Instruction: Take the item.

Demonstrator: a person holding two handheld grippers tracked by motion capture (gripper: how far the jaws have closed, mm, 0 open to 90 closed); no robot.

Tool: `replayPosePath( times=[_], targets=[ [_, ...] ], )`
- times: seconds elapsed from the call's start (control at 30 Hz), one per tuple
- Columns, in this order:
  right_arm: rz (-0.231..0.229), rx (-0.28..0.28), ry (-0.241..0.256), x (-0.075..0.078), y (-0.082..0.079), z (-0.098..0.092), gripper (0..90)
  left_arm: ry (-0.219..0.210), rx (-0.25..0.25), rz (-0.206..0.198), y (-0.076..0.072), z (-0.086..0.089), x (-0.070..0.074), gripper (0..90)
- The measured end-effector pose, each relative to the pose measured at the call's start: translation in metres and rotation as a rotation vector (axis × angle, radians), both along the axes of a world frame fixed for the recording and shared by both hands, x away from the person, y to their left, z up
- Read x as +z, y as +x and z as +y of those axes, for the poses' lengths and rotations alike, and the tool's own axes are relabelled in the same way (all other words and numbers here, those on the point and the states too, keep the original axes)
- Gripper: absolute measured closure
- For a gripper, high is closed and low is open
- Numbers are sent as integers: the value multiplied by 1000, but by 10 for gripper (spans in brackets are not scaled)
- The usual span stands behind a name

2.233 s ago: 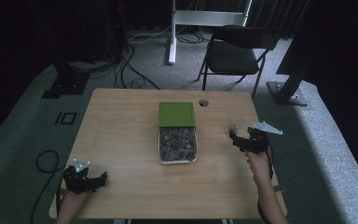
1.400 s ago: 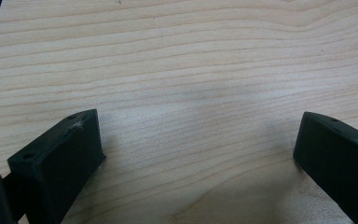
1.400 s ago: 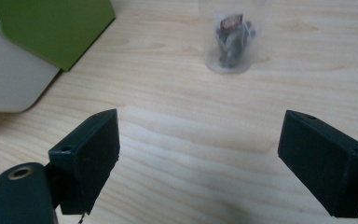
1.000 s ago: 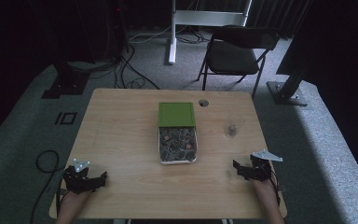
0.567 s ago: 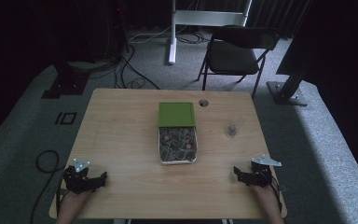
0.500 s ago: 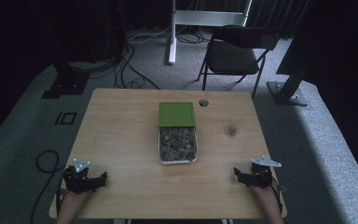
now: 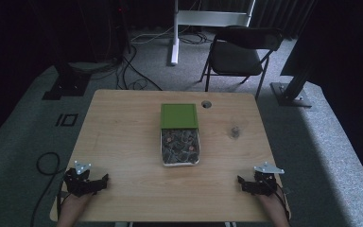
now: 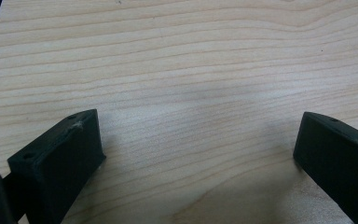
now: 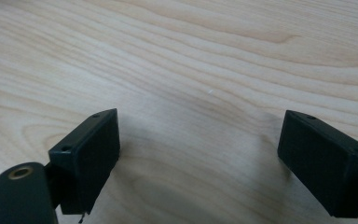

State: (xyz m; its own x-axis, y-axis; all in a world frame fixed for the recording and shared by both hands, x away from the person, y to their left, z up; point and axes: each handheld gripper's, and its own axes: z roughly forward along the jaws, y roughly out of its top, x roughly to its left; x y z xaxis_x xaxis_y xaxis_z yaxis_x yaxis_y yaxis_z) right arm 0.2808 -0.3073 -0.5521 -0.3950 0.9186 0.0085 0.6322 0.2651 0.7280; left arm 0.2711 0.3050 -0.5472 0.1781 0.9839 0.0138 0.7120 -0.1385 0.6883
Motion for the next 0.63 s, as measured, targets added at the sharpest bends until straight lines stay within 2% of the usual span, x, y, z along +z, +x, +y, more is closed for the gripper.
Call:
replayPosePath(
  times=[0.23, 0.63],
  targets=[
    [-1, 23, -1, 0, -3, 0, 126, 0, 0, 0, 0, 0, 0, 17],
    [1, 8, 2, 0, -3, 0, 126, 0, 0, 0, 0, 0, 0, 16]
  ],
)
